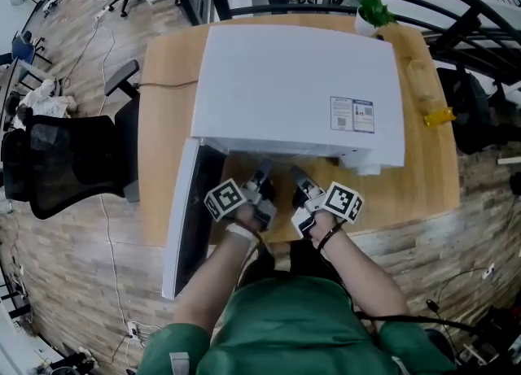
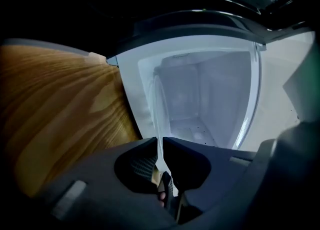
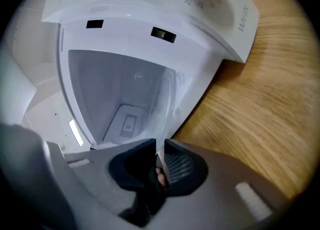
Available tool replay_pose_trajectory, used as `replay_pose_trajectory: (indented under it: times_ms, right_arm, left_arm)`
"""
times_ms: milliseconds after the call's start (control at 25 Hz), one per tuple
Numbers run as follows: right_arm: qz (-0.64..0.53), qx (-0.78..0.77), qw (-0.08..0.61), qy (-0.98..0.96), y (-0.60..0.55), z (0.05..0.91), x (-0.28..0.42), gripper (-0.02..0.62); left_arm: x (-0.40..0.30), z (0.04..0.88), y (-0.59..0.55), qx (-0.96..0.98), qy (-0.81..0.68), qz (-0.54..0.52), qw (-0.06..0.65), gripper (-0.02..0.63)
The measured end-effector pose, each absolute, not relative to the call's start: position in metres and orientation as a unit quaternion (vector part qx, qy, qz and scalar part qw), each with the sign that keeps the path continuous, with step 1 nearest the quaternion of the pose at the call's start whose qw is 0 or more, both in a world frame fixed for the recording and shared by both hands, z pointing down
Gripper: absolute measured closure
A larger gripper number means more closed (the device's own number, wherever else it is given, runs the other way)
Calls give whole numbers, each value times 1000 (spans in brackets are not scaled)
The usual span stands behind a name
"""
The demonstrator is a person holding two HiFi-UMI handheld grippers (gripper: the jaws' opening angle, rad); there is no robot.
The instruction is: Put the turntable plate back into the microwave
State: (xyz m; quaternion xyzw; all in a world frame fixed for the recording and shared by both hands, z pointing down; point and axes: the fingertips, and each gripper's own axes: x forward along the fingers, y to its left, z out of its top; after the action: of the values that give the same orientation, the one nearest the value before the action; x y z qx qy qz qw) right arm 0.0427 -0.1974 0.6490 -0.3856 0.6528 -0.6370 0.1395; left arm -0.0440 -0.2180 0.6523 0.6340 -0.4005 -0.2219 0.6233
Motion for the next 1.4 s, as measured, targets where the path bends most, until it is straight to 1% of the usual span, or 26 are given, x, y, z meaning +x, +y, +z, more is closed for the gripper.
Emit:
replay_pose_trajectory:
  times_ms: [120, 240, 280, 320, 360, 400, 440, 480, 520, 560, 760, 960, 1400]
  right_arm:
    - [-630, -405, 119, 652, -206, 652, 46, 554]
    - [-637, -410, 120, 641, -212, 654, 47, 557]
    - [-640, -410, 124, 638, -213, 654, 47, 558]
    - [-642, -411, 127, 635, -214, 654, 46, 560]
    - [-643, -411, 130, 633, -216, 654, 46, 561]
    - [-645, -411, 133, 630, -218, 654, 46, 561]
    - [-648, -411, 136, 627, -221, 655, 46, 563]
    - [-650, -411, 139, 624, -225, 655, 46, 563]
    - [-653, -410, 140, 621, -228, 656, 46, 564]
    - [-654, -408, 138, 621, -230, 657, 45, 565]
    - [-638, -414, 105, 641, -232, 656, 42, 555]
    - [-646, -414, 82, 637, -237, 656, 38, 560]
    - [-653, -411, 64, 632, -245, 655, 29, 561]
  left_arm:
    - [-42, 653, -224, 637, -404, -217, 620, 563]
    - [-41, 653, -227, 646, -405, -200, 615, 555]
    - [-40, 653, -226, 647, -405, -194, 616, 546]
    - [-40, 653, -224, 647, -404, -191, 618, 511]
    - [-40, 652, -222, 646, -403, -188, 620, 492]
    - [-39, 652, -220, 646, -403, -187, 620, 494]
    - [-39, 651, -219, 647, -405, -186, 619, 519]
    - [-39, 650, -219, 647, -408, -184, 617, 565]
    - [-39, 650, -221, 648, -413, -181, 614, 588]
    - [-39, 650, -223, 647, -419, -178, 612, 595]
    - [-42, 652, -230, 641, -430, -177, 611, 595]
    - [-45, 651, -238, 636, -431, -189, 612, 595]
    - [-37, 650, -241, 637, -426, -181, 616, 595]
